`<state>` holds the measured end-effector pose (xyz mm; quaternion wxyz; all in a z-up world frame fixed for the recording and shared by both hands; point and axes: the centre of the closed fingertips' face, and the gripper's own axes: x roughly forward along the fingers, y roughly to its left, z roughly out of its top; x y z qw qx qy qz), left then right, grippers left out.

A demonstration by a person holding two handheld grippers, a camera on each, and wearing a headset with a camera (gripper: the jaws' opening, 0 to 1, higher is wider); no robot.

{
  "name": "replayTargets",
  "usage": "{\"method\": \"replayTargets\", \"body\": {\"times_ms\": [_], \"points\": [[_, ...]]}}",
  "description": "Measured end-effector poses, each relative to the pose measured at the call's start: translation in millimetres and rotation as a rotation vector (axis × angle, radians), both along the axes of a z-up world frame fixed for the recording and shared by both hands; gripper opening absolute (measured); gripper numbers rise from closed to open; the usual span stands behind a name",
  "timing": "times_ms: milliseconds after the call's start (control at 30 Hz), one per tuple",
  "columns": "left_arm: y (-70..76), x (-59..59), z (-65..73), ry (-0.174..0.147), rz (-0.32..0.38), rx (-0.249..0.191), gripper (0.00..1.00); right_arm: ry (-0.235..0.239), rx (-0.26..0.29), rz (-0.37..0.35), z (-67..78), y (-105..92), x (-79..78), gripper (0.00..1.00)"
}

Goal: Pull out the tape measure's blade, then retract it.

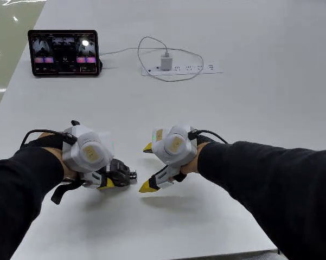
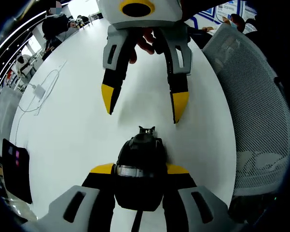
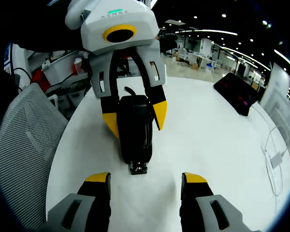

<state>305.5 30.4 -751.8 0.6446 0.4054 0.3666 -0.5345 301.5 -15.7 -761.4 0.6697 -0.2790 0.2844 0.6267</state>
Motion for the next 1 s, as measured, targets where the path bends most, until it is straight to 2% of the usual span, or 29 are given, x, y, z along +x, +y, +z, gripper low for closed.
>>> {"method": "replayTargets", "body": {"times_ms": [367,433,567,667,733,1000], "points": [[-0.3,0.5,-1.6,-0.004,0.003,-0.017,0.32,-0.011,-0.043,0.054,-12.3,9.0,-6.3,0.31],[-0.5,0.1,-1.2,-0.007,0.004,-0.025,0.32,-0.011,-0.048,0.059,-14.5,11.0,-8.3,0.29],[-0.9,0.6,-1.1,-0.012,0.003,-0.030,0.32,-0.038,-0.050,0.079,-16.5,17.0,-9.2,0.12],[-1.2,0.5,-1.5,-0.010,0.003,-0.031,0.32,-0.043,-0.055,0.085,-17.9,17.2,-8.4,0.12],[-1.4,0.2,-1.6,-0.009,0.004,-0.030,0.32,-0.015,-0.055,0.061,-18.6,17.1,-7.3,0.12],[-2.1,0.2,-2.9,-0.004,0.008,-0.028,0.32,-0.022,-0.075,0.056,-19.9,18.2,-6.7,0.13]]}}
